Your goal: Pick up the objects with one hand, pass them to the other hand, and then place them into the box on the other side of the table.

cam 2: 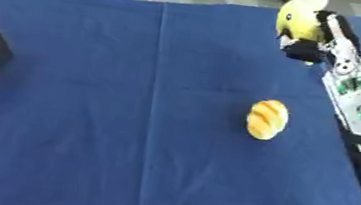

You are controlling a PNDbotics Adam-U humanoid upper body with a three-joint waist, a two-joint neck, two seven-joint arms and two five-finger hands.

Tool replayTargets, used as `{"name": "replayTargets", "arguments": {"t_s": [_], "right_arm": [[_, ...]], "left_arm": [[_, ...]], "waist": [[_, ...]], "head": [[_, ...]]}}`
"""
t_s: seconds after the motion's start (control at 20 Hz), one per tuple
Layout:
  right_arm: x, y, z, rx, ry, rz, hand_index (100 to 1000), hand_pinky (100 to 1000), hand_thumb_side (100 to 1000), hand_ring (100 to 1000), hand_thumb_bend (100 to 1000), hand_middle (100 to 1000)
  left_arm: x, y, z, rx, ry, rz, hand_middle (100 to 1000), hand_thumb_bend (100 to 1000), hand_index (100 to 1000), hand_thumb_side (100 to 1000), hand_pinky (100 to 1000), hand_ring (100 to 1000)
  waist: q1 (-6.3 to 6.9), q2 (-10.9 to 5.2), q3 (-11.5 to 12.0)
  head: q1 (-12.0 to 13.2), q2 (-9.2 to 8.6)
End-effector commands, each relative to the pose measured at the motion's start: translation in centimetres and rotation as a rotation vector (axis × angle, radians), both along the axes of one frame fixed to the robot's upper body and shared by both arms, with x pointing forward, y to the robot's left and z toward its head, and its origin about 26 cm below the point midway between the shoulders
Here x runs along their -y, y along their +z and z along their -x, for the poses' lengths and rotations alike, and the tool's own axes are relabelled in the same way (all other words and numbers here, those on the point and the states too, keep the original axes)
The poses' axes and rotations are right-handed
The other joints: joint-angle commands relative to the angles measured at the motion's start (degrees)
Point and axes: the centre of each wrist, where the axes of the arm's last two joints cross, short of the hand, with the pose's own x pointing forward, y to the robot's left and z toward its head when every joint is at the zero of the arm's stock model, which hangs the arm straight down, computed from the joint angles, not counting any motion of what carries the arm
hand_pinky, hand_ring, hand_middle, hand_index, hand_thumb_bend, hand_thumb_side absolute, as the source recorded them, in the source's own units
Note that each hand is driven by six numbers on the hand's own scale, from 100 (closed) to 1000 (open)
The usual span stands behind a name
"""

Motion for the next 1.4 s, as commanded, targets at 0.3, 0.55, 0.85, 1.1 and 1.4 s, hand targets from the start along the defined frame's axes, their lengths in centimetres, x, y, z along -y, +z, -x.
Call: {"name": "replayTargets", "arguments": {"t_s": [0.3, 0.55, 0.85, 1.1, 1.4], "right_arm": [[-6.4, -0.6, 2.9, 0.095, 0.292, -0.086, 650, 800, 100, 574, 100, 430], [-9.4, -1.4, 4.2, 0.135, 0.423, -0.11, 649, 801, 100, 571, 100, 429], [-12.0, -2.7, 5.2, 0.13, 0.545, -0.126, 649, 800, 100, 571, 100, 429], [-13.6, -4.3, 5.2, 0.11, 0.607, -0.094, 650, 800, 100, 572, 100, 430], [-15.5, -6.2, 5.0, 0.109, 0.673, -0.101, 650, 800, 100, 572, 100, 429]], "left_arm": [[2.4, 4.4, 2.7, 0.033, -0.06, -0.234, 743, 597, 802, 566, 821, 754], [4.9, 6.9, 4.7, 0.052, -0.113, -0.421, 746, 598, 810, 563, 822, 762], [7.4, 8.9, 5.7, 0.009, -0.194, -0.672, 763, 565, 825, 566, 830, 781], [10.3, 9.7, 6.1, 0.015, -0.263, -0.892, 783, 548, 838, 606, 838, 797], [13.5, 9.9, 6.6, 0.053, -0.337, -1.008, 787, 539, 840, 611, 838, 803]], "waist": [[-0.54, -2.66, 0.28], [-0.82, -3.29, 0.58], [-0.83, -3.8, 0.77], [-0.69, -3.99, 1.2], [-0.51, -4.39, 1.75]], "head": [[2.13, 1.67], [3.93, 2.32], [5.02, 3.0], [4.69, 3.47], [4.62, 4.03]]}}
